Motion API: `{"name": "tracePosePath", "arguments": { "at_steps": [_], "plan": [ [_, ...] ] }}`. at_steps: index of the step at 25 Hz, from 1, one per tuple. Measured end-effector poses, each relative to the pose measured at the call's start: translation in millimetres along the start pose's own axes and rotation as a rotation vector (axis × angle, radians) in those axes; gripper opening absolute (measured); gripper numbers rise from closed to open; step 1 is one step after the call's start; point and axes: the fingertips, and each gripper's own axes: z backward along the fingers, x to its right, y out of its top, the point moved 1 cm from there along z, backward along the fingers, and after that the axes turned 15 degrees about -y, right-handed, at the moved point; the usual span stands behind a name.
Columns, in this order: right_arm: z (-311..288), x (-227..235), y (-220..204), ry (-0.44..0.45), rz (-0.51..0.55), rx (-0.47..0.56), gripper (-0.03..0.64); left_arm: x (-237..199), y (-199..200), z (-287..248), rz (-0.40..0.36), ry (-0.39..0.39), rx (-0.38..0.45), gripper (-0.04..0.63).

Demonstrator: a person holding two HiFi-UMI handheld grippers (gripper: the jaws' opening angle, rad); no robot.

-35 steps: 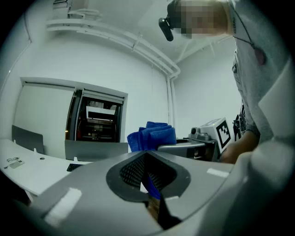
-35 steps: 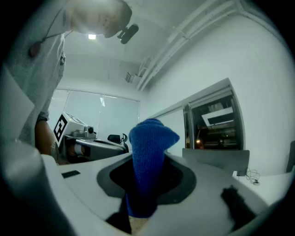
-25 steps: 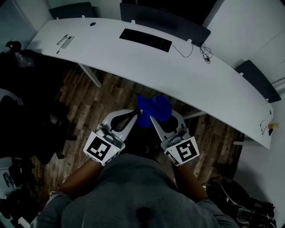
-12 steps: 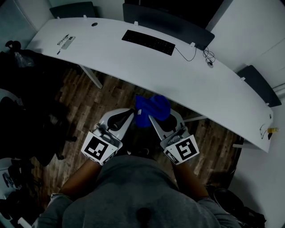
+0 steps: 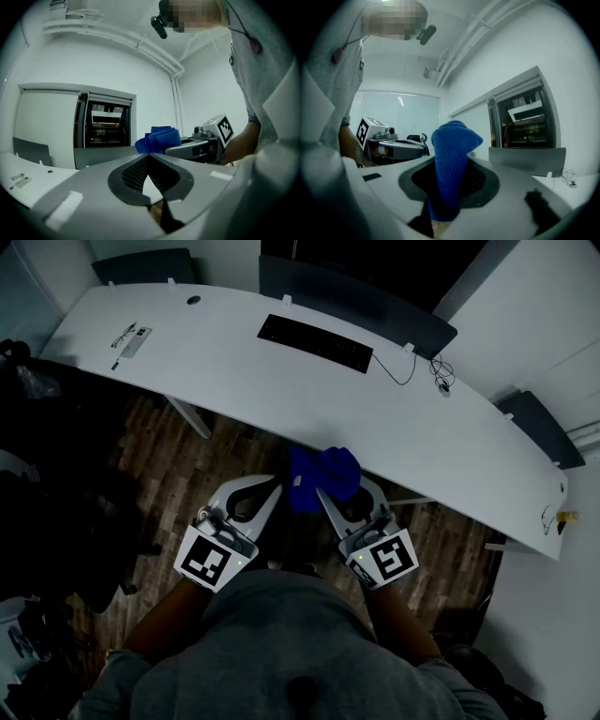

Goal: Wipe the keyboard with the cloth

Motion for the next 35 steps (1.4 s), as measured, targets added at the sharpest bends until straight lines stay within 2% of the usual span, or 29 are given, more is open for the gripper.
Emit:
{"name": "tracePosePath", "arguments": {
  "at_steps": [16,21,27,35],
  "plan": [
    [-120,-35,18,-0.120,0.000,-0.007,0.126,-128,1,55,0.013,-0.105,0.022,0.008],
    [-141,-52,19,-0.140,0.001,-0.001,0.126,-153,-5,72,0.020,-0.124,0.009,0.008],
    [-165,-70,17,-0.134,-0.013,0.009,0.126,-174,-11,88,0.048,-0.111,0.012,0.008],
    [-185,-69,9,-0.147,0.022,-0.011,0.126,-193,-15,87,0.069,-0.097,0.017,0.008]
  ]
}}
